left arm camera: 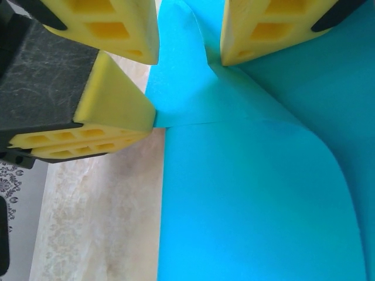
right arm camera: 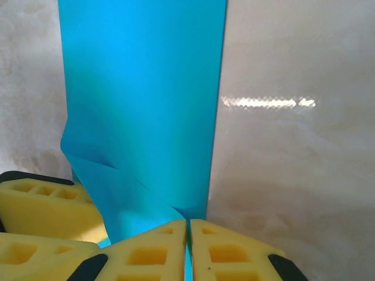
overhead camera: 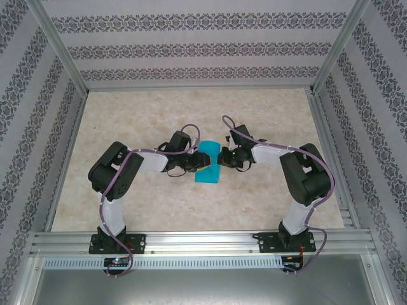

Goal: Fold a paper plane with a square sheet of paper (pick it up from the middle)
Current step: Turn over the paper at the center of the table.

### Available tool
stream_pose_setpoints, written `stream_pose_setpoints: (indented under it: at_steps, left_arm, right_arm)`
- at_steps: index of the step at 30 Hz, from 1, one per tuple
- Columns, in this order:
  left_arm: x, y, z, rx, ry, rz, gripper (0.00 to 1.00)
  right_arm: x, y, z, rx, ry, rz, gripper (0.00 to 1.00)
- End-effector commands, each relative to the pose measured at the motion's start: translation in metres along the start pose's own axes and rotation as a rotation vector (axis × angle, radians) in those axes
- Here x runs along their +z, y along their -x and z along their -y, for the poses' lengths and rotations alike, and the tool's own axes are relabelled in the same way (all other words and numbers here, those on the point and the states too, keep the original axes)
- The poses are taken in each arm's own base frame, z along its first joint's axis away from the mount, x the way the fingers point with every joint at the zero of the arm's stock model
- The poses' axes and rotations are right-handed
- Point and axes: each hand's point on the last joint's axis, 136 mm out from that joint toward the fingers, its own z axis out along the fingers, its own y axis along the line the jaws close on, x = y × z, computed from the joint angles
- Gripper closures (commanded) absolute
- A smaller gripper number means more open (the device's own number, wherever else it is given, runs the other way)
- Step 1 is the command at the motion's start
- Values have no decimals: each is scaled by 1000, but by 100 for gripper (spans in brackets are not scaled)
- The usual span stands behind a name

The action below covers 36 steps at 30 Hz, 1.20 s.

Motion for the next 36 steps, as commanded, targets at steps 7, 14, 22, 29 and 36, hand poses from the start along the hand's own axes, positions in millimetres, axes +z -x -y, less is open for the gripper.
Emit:
stream_pose_setpoints:
  at_steps: [7,14,22,29,36]
  left_arm:
    - [-4,-7,-5,10,51,11,63]
    - [-8,-12,-14,-51,77,30,64]
    - [-2,-8,-12,-33,66,19,72]
    - [-5,1,2,12,48,48,88]
    - [-37,9,20,136,148,74,100]
  right_arm:
    - [-9,7,-6,5,31,33,88]
    - [-9,7,-5,13,36,38,88]
    - [-8,7,-8,15,55,32,85]
    - [-28,15,-10,20,27,97,53]
    - [-76,34,1,20,-53,272,26]
